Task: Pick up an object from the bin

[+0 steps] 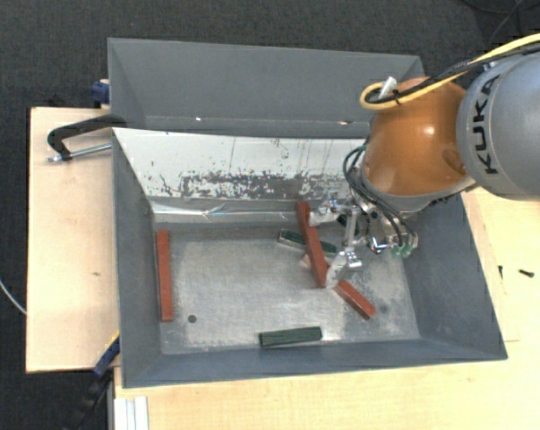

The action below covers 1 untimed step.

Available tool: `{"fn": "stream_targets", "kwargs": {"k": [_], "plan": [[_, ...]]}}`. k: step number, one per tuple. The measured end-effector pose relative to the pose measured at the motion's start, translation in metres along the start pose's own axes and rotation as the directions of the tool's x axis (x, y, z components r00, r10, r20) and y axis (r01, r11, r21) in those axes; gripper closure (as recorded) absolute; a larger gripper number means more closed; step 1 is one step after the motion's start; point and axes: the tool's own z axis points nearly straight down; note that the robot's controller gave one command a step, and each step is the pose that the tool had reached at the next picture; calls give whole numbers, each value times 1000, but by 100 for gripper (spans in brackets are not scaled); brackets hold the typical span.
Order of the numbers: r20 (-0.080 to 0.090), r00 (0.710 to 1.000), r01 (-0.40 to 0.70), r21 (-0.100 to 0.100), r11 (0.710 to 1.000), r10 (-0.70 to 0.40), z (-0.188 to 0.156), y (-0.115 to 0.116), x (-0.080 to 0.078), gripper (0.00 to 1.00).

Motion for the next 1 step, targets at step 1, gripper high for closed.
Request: {"fn": "stream_targets", "kwargs": {"k": [1], "plan": [[22, 995, 93, 1, 996, -93, 47, -32, 7, 0]]}}
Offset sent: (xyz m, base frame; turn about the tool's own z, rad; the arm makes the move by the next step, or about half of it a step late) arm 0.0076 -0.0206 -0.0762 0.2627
